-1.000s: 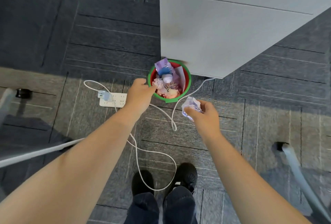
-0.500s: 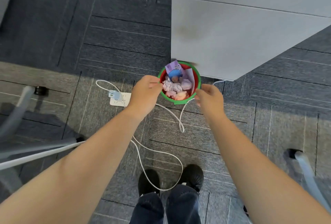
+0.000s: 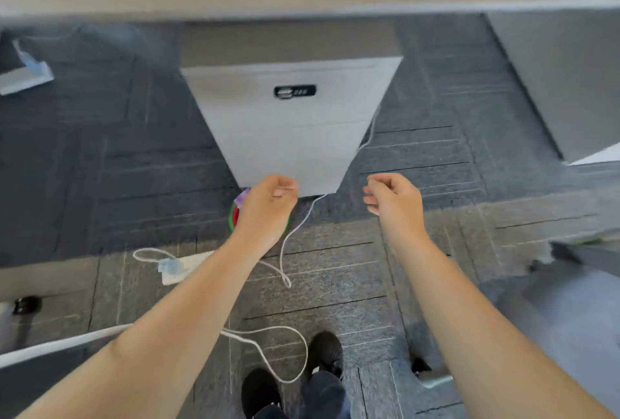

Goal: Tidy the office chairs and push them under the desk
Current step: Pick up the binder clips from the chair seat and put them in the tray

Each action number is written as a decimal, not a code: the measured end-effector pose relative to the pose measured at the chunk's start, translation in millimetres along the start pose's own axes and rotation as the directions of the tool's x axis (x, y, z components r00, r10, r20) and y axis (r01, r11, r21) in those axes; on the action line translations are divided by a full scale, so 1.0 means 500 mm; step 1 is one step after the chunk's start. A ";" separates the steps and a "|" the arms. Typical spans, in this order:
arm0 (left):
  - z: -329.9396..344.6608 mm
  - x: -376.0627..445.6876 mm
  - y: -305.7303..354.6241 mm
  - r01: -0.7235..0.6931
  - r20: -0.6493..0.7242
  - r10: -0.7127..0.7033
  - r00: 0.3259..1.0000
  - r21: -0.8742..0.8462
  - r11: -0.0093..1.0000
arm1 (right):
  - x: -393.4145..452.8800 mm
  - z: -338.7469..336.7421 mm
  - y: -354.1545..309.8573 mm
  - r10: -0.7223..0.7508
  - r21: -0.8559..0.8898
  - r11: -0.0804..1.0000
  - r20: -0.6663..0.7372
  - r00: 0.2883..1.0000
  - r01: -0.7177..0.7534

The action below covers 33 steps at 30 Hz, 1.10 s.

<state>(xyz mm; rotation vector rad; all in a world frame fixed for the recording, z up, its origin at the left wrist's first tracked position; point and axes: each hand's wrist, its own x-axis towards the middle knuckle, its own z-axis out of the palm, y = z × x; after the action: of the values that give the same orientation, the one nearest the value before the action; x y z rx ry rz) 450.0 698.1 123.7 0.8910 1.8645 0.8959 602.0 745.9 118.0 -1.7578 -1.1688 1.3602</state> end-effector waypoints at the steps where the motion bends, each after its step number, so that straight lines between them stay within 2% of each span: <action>1: 0.010 -0.018 0.034 -0.030 0.030 0.030 0.999 0.003 1.000 | -0.020 -0.038 -0.019 -0.008 0.023 1.000 -0.032 0.999 0.009; 8: 0.142 -0.149 0.229 -0.272 0.264 0.245 0.933 0.070 0.960 | -0.148 -0.307 -0.062 -0.004 0.143 0.988 -0.305 0.952 0.051; 12: 0.260 -0.242 0.286 -0.355 0.418 0.296 0.859 0.070 0.932 | -0.220 -0.468 -0.021 0.070 0.181 0.983 -0.469 0.881 0.018; 15: 0.347 -0.315 0.303 -0.393 0.508 0.290 0.811 0.105 0.914 | -0.273 -0.579 0.030 0.118 0.213 0.977 -0.541 0.833 0.000; 20: 0.516 -0.434 0.305 -0.421 0.601 0.249 0.759 0.162 0.892 | -0.335 -0.752 0.137 0.209 0.280 0.959 -0.593 0.778 -0.044; 26: 0.737 -0.531 0.250 -0.428 0.682 0.164 0.712 0.236 0.873 | -0.369 -0.919 0.291 0.277 0.295 0.949 -0.611 0.742 -0.111; 29: 0.825 -0.549 0.208 -0.437 0.714 0.104 0.692 0.299 0.848 | -0.367 -0.971 0.372 0.346 0.341 0.927 -0.625 0.700 -0.154; 33: 0.928 -0.524 0.158 -0.523 0.742 0.063 0.667 0.406 0.749 | -0.330 -0.992 0.467 0.412 0.403 0.896 -0.597 0.688 -0.186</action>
<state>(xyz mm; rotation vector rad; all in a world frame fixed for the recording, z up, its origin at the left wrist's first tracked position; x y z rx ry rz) 983.4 622.1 119.2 1.7136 1.3030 0.0429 1128.0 520.1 120.9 -1.9979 -0.2423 0.8576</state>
